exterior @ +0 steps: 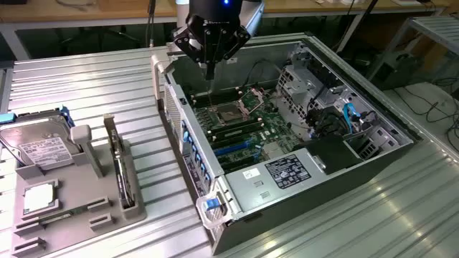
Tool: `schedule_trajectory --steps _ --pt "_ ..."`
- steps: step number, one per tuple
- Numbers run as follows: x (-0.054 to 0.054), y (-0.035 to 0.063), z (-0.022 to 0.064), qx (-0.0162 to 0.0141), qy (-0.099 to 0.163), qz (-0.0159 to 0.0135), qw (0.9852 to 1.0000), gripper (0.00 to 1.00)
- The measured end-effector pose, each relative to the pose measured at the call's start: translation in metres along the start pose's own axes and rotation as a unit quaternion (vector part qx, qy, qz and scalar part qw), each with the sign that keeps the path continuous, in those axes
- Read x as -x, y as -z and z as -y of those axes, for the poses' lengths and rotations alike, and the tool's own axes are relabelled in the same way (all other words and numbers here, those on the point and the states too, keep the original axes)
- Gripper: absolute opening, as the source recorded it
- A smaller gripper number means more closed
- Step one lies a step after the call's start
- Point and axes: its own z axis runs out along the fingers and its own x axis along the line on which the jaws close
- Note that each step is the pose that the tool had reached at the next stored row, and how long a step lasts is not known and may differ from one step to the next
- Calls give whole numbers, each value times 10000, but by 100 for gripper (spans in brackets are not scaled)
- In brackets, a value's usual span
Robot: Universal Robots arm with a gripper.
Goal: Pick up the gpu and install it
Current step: 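Reach for the gpu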
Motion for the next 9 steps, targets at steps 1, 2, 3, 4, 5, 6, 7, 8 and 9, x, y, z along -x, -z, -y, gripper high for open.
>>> schedule_trajectory --steps 1,2,3,4,5,6,7,8,9 --pt "-14 0 1 0 -1 0 10000 11" --pt "-25 0 2 0 0 0 10000 11" --pt "-30 1 2 0 0 0 10000 11" --pt "-34 1 3 0 0 0 10000 11" --pt "-41 1 3 0 0 0 10000 11" --pt "-46 1 4 0 0 0 10000 11" --pt "-50 1 4 0 0 0 10000 11" --pt "-54 1 4 0 0 0 10000 11" --pt "-58 2 4 0 0 0 10000 11"
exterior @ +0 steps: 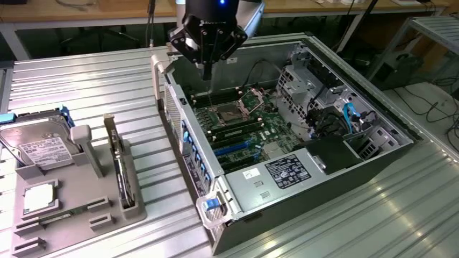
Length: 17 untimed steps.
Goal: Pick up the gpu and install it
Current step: 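Reach for the gpu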
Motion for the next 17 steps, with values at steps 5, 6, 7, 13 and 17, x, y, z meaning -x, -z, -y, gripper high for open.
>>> schedule_trajectory --steps 5,6,7,13,17 --pt "-21 1 2 0 0 0 10000 11" --pt "-25 1 2 0 0 0 10000 11" --pt "-28 1 2 0 0 0 10000 11" --pt "-100 3 8 0 0 0 10000 11" --pt "-144 4 12 0 0 0 10000 11"
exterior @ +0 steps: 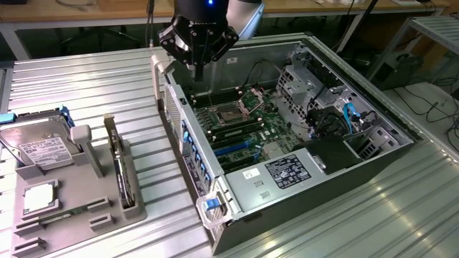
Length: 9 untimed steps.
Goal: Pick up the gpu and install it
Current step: 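Reach for the gpu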
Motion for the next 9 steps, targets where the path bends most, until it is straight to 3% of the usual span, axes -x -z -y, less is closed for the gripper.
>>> schedule_trajectory --steps 2,9 --pt "-91 3 9 0 0 0 10000 11" --pt "-142 4 16 0 0 0 10000 11"
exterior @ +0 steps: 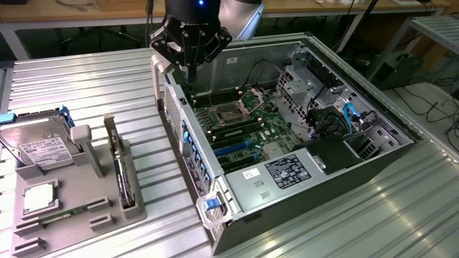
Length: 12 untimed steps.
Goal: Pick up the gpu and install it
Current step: 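Reach for the gpu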
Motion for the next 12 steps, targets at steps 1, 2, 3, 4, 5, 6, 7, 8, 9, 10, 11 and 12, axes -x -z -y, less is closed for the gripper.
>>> schedule_trajectory --steps 1,2,3,4,5,6,7,8,9,10,11,12 --pt "-8 0 2 0 0 0 10000 11" --pt "-15 0 3 0 0 0 10000 11" --pt "-27 1 4 0 0 0 10000 11" --pt "-37 1 6 0 0 0 10000 11" --pt "-47 1 7 0 0 0 10000 11" --pt "-58 2 8 0 0 0 10000 11" --pt "-67 2 9 0 0 0 10000 11" --pt "-77 2 10 0 0 0 10000 11" --pt "-88 3 11 0 0 0 10000 11" --pt "-99 3 13 0 0 0 10000 11" --pt "-109 3 14 0 0 0 10000 11" --pt "-120 4 15 0 0 0 10000 11"
